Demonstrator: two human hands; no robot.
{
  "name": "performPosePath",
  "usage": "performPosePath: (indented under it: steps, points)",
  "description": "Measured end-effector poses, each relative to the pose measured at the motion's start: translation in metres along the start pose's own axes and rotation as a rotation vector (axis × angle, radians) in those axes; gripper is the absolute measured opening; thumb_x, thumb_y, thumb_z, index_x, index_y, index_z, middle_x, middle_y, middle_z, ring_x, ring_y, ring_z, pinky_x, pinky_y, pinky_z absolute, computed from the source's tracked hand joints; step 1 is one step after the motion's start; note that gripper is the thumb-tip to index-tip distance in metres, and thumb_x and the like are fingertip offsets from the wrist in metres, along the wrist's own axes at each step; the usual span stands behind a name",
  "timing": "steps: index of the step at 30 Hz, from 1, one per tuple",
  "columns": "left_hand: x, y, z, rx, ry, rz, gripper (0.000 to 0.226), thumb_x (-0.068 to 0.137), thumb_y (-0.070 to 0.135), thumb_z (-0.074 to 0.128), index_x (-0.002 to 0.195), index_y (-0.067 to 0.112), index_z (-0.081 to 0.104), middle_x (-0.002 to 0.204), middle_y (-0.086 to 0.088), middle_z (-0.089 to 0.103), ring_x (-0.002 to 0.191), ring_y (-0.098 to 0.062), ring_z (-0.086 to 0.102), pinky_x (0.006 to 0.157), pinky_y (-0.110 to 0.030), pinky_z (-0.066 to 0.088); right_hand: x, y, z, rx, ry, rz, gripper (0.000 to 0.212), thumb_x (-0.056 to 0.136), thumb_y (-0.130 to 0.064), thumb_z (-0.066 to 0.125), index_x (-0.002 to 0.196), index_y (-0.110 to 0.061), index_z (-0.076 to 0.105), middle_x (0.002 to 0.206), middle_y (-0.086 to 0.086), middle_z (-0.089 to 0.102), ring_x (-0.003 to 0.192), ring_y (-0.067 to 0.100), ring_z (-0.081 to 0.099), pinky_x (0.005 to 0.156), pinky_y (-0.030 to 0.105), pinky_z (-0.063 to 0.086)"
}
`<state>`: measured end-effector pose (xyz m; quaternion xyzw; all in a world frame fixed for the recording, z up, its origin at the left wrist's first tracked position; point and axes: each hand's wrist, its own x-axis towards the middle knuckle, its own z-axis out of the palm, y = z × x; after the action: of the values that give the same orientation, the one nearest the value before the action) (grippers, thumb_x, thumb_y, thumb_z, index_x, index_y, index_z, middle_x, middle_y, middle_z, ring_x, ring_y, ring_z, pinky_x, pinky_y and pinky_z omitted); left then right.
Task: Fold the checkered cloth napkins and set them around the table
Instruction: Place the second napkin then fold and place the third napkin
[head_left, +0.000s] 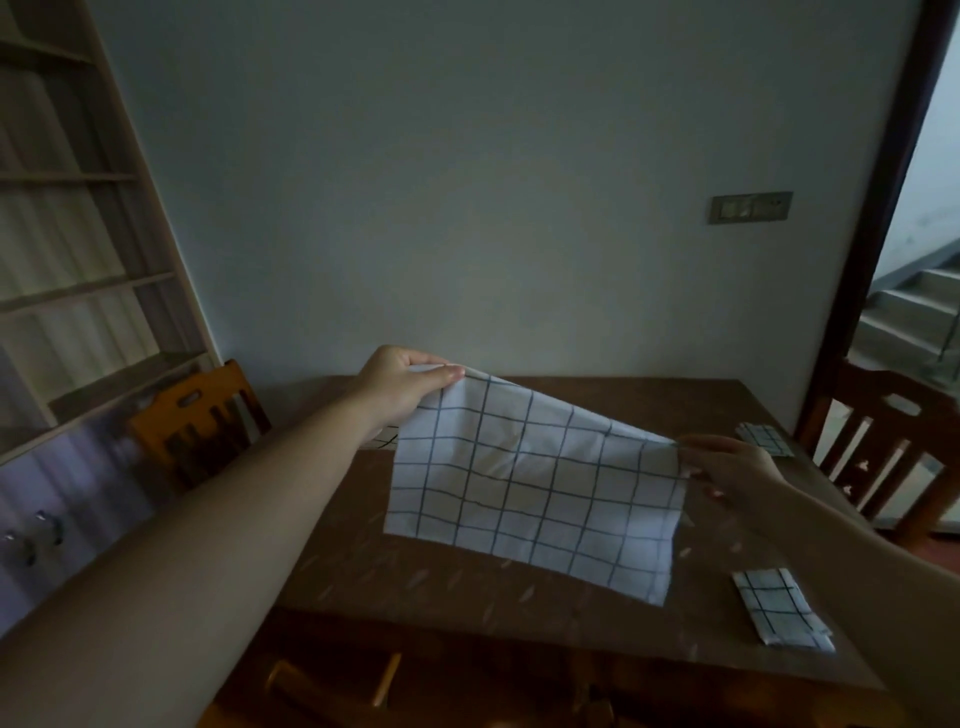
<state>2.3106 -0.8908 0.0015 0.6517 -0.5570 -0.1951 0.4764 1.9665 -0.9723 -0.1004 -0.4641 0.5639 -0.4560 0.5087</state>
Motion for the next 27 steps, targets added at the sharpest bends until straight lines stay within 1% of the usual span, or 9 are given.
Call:
performPosePath:
  steps: [2, 5, 9, 11, 12, 14, 17, 22, 27]
  points:
    - [0.001, 0.002, -0.002, 0.013, -0.027, 0.011, 0.009, 0.079, 0.034, 0.077, 0.083, 0.027, 0.072, 0.086, 0.009, 0.069, 0.085, -0.005, 0.063, 0.081, -0.022, 0.047, -0.001, 0.000, 0.000, -0.190, 0.012, -0.054, 0.025, 0.086, -0.003, 0.068, 0.110, -0.005, 0.068, 0.080, 0.011, 0.066, 0.062, 0.019, 0.057, 0.042, 0.018, 0.046]
    - [0.002, 0.006, 0.000, 0.077, -0.087, 0.029, 0.018, 0.078, 0.036, 0.077, 0.089, 0.022, 0.075, 0.098, 0.004, 0.071, 0.099, -0.011, 0.063, 0.095, -0.029, 0.047, -0.006, -0.017, 0.015, -0.694, 0.008, -0.402, 0.018, 0.084, -0.011, 0.069, 0.102, -0.007, 0.072, 0.100, 0.003, 0.070, 0.082, 0.018, 0.063, 0.067, 0.028, 0.050]
    - [-0.002, 0.027, 0.014, 0.151, -0.279, 0.071, 0.012, 0.080, 0.036, 0.075, 0.087, 0.026, 0.078, 0.099, 0.003, 0.075, 0.103, -0.012, 0.065, 0.098, -0.029, 0.047, -0.055, -0.071, 0.075, -0.605, -0.462, -0.706, 0.054, 0.078, -0.028, 0.079, 0.126, -0.032, 0.057, 0.104, -0.029, 0.057, 0.087, -0.022, 0.054, 0.071, 0.000, 0.038]
    - [-0.004, 0.037, 0.022, 0.146, -0.338, 0.094, 0.008, 0.079, 0.034, 0.076, 0.082, 0.027, 0.078, 0.094, 0.002, 0.076, 0.097, -0.014, 0.068, 0.094, -0.029, 0.049, -0.065, -0.084, 0.104, -0.742, -0.528, -0.772, 0.054, 0.075, -0.040, 0.078, 0.124, -0.036, 0.056, 0.102, -0.022, 0.058, 0.086, -0.010, 0.055, 0.072, 0.012, 0.040]
    - [-0.006, 0.040, 0.024, 0.129, -0.346, 0.109, 0.007, 0.079, 0.032, 0.077, 0.082, 0.026, 0.078, 0.092, 0.001, 0.076, 0.094, -0.014, 0.069, 0.092, -0.029, 0.051, -0.066, -0.088, 0.113, -0.768, -0.502, -0.805, 0.038, 0.076, -0.038, 0.076, 0.111, -0.037, 0.062, 0.091, -0.016, 0.061, 0.077, -0.002, 0.055, 0.066, 0.017, 0.040]
    - [-0.008, 0.042, 0.020, 0.118, -0.318, 0.138, 0.010, 0.078, 0.029, 0.079, 0.087, 0.025, 0.076, 0.088, 0.003, 0.075, 0.085, -0.009, 0.069, 0.082, -0.025, 0.052, -0.061, -0.093, 0.120, -0.714, -0.434, -0.811, 0.008, 0.079, -0.030, 0.073, 0.075, -0.031, 0.067, 0.062, -0.009, 0.055, 0.053, 0.003, 0.046, 0.054, 0.022, 0.035]
    - [-0.013, 0.039, 0.003, 0.173, -0.349, 0.137, 0.030, 0.072, 0.030, 0.084, 0.099, 0.020, 0.072, 0.088, 0.009, 0.074, 0.080, -0.003, 0.067, 0.070, -0.018, 0.052, -0.053, -0.097, 0.113, -0.631, -0.397, -0.694, 0.032, 0.081, -0.026, 0.073, 0.053, -0.022, 0.060, 0.046, -0.008, 0.045, 0.039, 0.001, 0.037, 0.043, 0.015, 0.028]
    - [-0.012, 0.024, -0.011, 0.199, -0.325, 0.128, 0.018, 0.080, 0.019, 0.078, 0.094, 0.008, 0.076, 0.094, -0.013, 0.076, 0.081, -0.016, 0.065, 0.078, -0.030, 0.046, -0.045, -0.095, 0.097, -0.572, -0.387, -0.618, 0.034, 0.081, -0.030, 0.075, 0.057, -0.012, 0.059, 0.055, -0.002, 0.046, 0.051, 0.009, 0.042, 0.050, 0.024, 0.032]
    - [-0.013, 0.033, -0.002, 0.230, -0.326, 0.138, 0.025, 0.084, 0.040, 0.070, 0.098, 0.020, 0.075, 0.099, 0.003, 0.075, 0.096, -0.010, 0.067, 0.095, -0.031, 0.048, -0.051, -0.100, 0.100, -0.508, -0.377, -0.619, 0.034, 0.080, -0.037, 0.075, 0.057, -0.016, 0.061, 0.050, -0.007, 0.045, 0.045, 0.007, 0.040, 0.045, 0.018, 0.029]
